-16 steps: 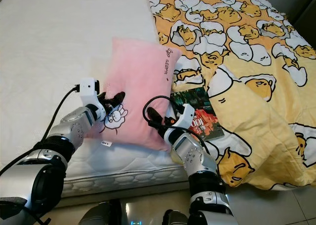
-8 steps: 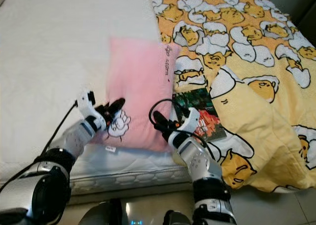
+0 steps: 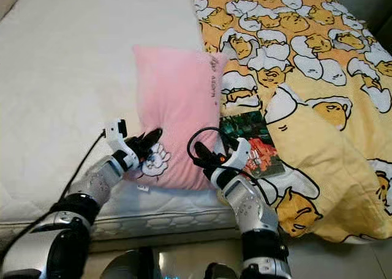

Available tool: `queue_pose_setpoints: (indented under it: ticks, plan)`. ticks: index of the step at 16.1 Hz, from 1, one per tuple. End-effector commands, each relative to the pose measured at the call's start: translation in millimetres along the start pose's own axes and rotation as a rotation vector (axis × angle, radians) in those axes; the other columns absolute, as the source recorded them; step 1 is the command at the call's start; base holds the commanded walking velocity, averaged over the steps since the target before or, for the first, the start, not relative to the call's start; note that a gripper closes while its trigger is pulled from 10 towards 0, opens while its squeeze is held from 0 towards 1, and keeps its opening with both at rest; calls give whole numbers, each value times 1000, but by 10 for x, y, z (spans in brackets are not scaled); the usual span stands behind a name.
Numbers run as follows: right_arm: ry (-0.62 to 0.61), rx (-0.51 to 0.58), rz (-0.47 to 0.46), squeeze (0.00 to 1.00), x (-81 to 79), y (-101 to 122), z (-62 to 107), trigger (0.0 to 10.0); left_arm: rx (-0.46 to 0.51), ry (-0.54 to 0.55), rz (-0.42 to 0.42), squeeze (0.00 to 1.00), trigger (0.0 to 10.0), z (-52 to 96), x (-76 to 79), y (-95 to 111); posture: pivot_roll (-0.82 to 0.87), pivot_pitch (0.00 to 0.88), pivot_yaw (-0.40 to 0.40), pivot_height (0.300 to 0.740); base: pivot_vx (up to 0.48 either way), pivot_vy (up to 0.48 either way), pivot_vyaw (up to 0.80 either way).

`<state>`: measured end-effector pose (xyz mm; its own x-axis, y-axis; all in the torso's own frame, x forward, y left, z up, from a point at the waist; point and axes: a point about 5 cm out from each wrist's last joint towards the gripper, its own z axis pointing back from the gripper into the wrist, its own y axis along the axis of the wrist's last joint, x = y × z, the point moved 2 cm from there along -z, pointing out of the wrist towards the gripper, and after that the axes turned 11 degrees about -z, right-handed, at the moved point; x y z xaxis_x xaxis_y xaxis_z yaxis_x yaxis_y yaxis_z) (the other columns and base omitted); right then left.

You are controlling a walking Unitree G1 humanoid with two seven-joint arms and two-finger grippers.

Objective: Clean up the room

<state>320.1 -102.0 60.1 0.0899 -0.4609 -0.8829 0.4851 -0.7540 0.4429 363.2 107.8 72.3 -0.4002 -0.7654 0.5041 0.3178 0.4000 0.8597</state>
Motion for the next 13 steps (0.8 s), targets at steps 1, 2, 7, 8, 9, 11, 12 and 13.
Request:
queue_pose_setpoints:
  ticks: [1,2,7,8,9,11,12,13]
  plan:
    - [55,-10,-15,0,-100,-24,-8,0,-60,-56,79,0,0,-18,150,-237,-86,140,0,740,0,0,0]
    - [52,-9,-12,0,-96,-25,-2,0,-57,-58,67,0,0,-29,172,-233,-87,143,1,740,0,0,0]
    - [87,91,68,0,-245,175,53,0,1,-116,6,0,0,-4,353,-170,-72,137,5,740,0,0,0]
    - [95,94,75,0,-273,192,50,0,0,-126,-9,0,0,6,376,-173,-69,131,4,740,0,0,0]
    - [101,100,92,0,-304,223,45,0,-3,-133,-41,0,0,26,393,-173,-68,127,3,740,0,0,0]
    - [114,118,130,0,-374,298,36,0,7,-133,-107,0,0,69,407,-124,-64,115,2,740,0,0,0]
    - [121,132,157,0,-419,353,31,0,21,-129,-136,0,0,83,408,-65,-61,106,1,740,0,0,0]
    - [139,163,223,0,-527,488,20,0,62,-125,-198,0,0,84,413,113,-57,84,-2,740,0,0,0]
